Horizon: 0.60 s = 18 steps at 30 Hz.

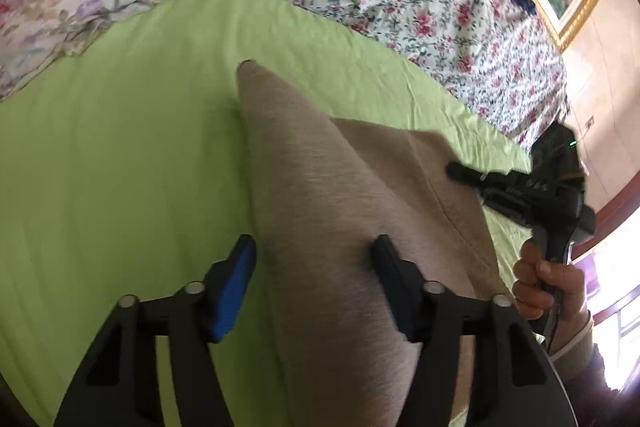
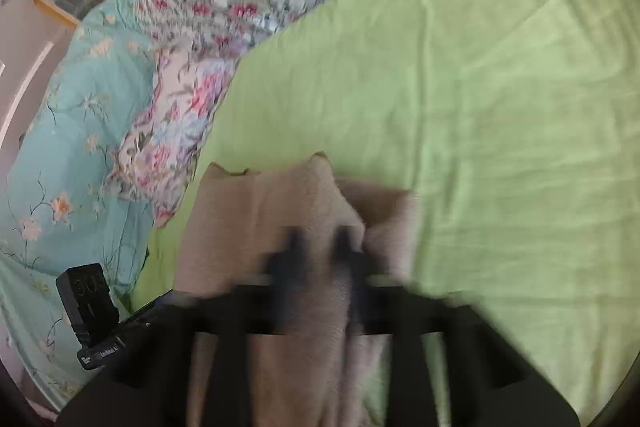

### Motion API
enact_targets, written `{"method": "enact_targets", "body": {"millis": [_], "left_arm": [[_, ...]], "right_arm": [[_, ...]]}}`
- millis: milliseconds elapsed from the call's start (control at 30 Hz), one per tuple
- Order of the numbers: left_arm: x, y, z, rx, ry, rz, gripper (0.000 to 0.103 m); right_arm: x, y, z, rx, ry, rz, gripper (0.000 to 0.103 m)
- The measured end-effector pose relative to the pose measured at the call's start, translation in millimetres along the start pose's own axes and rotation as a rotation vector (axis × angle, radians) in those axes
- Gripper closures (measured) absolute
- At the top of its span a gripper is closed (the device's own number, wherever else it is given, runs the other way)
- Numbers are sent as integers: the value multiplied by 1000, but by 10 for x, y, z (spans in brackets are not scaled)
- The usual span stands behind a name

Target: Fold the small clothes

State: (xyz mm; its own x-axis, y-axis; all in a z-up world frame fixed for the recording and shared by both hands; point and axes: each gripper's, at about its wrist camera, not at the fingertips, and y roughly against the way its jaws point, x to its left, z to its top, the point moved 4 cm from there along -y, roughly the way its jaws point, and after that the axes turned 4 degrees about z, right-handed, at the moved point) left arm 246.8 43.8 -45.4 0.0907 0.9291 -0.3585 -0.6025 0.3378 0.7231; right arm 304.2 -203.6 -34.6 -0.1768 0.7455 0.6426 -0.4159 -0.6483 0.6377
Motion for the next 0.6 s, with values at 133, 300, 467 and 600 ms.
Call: {"method": "enact_targets", "body": {"millis": [133,300,467,600], "left_arm": [[-85,-88,-64,23,-49,56,45],[-77,-183,-105,63,-58,71,44],[-145,154,-149,26,-81,79,47],[-380,566,-271,-39,-117,-8,48]], "right_arm": [[39,248,-29,-98,54,-87,95],[-331,-33,-166,-20,-28,-150,92],[-98,276,-176,-95,-14,-145,90],[306,612,-397,-125,42,-100,90]]}}
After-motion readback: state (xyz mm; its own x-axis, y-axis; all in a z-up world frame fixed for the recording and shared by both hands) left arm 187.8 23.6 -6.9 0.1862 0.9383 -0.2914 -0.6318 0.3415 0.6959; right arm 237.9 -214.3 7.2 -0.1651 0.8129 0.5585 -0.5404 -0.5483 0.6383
